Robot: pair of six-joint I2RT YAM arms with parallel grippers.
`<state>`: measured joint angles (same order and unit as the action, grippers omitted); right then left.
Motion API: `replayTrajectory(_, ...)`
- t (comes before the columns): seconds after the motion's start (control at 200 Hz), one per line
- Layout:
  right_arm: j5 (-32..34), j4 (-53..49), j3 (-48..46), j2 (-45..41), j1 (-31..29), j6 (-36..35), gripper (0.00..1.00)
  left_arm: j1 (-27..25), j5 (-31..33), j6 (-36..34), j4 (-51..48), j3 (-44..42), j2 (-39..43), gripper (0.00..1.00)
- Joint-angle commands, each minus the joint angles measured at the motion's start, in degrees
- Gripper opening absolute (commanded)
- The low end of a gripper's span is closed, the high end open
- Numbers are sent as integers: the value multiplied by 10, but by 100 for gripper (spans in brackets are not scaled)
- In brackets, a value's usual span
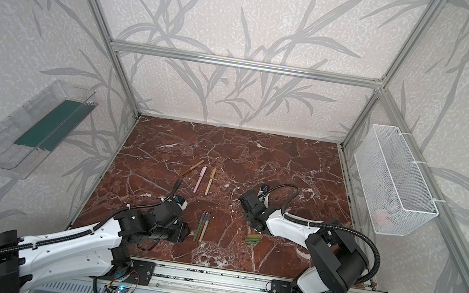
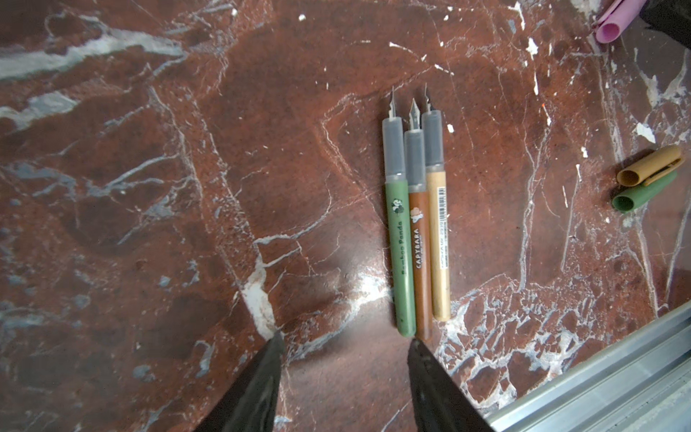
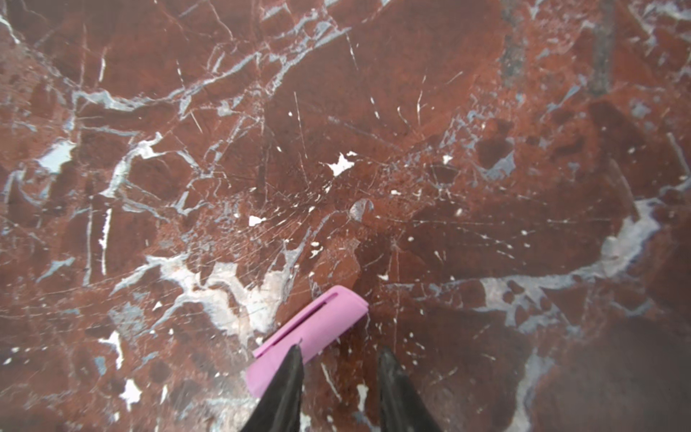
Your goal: Insert the pens into the pen caps
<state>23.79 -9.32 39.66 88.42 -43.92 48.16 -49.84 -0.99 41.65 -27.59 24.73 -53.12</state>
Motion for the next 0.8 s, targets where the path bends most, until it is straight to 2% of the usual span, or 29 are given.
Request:
replayTrajectory(0.0, 8, 4, 14, 19, 4, 5, 34, -4, 20, 2, 7, 8, -3, 56)
replayTrajectory(0.385, -11, 6, 27, 19, 4, 5, 38, -10, 24, 1, 10, 16, -9, 56)
replayTrajectory(0.45, -18, 23, 15, 5, 4, 11, 41, -10, 24, 0, 10, 17, -10, 56)
replayTrajectory(0.5, -26, 49, 0, -4, 5, 24, 48, -11, 25, 0, 11, 18, -11, 56)
replayTrajectory(0.63, -50, 120, -40, -11, 12, 67, 54, -12, 31, -1, 13, 19, -12, 56)
replayTrajectory(0.69, -48, 131, -44, -7, 16, 84, 59, -12, 30, -2, 12, 20, -12, 56)
replayTrajectory(0.795, -60, 155, -53, 1, 30, 106, 62, -13, 32, -2, 9, 20, -7, 56)
